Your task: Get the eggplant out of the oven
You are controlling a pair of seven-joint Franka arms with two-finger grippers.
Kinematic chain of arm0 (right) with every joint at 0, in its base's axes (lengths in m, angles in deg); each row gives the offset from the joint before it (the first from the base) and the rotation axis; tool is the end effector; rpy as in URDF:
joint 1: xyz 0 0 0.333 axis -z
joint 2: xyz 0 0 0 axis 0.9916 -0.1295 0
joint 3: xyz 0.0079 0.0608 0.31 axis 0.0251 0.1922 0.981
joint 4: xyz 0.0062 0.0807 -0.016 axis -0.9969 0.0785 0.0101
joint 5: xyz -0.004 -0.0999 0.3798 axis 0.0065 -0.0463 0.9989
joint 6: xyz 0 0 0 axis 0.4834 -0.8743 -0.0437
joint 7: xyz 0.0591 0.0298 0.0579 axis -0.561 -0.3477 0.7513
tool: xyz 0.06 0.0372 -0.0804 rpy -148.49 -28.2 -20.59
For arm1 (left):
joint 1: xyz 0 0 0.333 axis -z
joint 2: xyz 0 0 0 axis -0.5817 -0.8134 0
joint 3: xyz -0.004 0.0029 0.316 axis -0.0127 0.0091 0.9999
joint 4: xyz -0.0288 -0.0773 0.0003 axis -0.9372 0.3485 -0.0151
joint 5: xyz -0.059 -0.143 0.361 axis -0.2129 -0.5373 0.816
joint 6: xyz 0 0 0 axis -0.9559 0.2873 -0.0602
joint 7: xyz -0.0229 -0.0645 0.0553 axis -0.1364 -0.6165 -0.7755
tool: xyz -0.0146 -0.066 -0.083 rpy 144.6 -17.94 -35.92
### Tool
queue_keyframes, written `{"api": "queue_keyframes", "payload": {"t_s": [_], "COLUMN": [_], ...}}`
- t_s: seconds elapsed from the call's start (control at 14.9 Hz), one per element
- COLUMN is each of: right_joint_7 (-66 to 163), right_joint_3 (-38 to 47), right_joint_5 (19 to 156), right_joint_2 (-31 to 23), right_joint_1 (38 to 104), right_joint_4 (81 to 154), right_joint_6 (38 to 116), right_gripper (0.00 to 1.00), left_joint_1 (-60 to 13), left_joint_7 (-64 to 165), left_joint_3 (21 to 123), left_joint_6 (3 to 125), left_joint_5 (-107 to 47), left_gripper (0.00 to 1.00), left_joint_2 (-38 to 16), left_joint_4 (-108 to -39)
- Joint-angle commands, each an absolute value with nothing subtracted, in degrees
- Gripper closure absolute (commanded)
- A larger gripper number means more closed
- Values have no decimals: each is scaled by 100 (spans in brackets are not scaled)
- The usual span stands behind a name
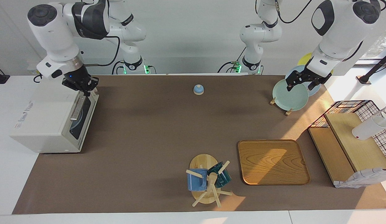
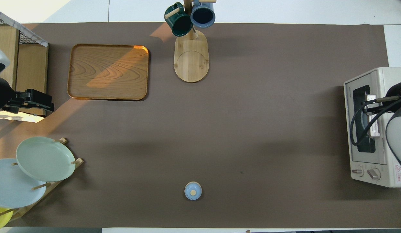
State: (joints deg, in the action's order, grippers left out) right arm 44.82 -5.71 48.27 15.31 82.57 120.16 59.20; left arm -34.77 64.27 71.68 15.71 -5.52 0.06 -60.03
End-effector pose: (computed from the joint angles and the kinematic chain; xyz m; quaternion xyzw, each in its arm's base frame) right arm 0.5339 -0.0392 0.5429 0.9969 0.0278 -0.0284 0.0678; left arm 0.5441 -0.0398 0.5877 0.9990 -0.0166 -0.0416 0.0064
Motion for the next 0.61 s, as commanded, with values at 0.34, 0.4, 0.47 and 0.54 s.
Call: {"api": "queue_keyframes", "payload": {"t_s": [0.34, 0.4, 0.47, 0.54], "right_joint_7": [4346, 4346, 4364, 4468], "right_joint_3": [-554, -545, -545, -545], "right_joint_5": [4058, 3944, 3925, 3890], "right_joint_2": [1751, 1751, 1751, 1742], "right_joint_1": [8546, 8546, 8546, 8546], "right_joint_4": [13128, 13181, 13217, 13217], "right_joint_6": [6887, 6923, 6924, 6924], "right_gripper": [100, 100, 100, 100], "left_joint_1": [-3539, -3539, -3539, -3539], "left_joint_7": [6451, 6451, 6451, 6451], "left_joint_3": [7123, 7114, 7123, 7123], "left_joint_6": [1511, 1511, 1511, 1511], "left_joint_5": [-449, -449, -449, -449], "left_gripper": [0, 0, 0, 0], "left_joint_2": [78, 78, 78, 78], "left_joint_4": [-6018, -6018, -6018, -6018]}}
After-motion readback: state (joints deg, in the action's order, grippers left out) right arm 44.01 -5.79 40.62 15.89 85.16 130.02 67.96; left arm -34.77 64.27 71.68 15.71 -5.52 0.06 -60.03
